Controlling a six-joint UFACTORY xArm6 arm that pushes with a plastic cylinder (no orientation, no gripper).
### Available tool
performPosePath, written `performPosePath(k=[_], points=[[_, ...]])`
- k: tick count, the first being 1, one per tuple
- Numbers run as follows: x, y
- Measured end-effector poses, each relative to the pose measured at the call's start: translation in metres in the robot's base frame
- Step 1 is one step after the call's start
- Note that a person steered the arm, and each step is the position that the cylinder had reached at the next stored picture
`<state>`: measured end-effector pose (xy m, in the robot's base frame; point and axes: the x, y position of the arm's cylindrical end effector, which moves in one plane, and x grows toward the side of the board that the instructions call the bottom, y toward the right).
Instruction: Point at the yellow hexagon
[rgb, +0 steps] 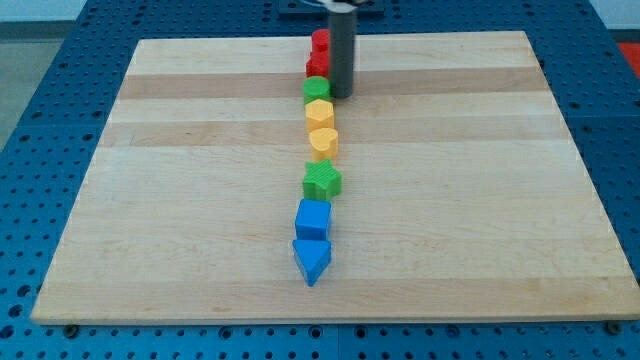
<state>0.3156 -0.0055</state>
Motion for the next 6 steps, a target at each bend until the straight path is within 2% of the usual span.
performPosePath(k=[2, 3, 5, 6], points=[[0.013, -0.103], [0.014, -0.093], [0.013, -0.006], [0.027, 0.038]])
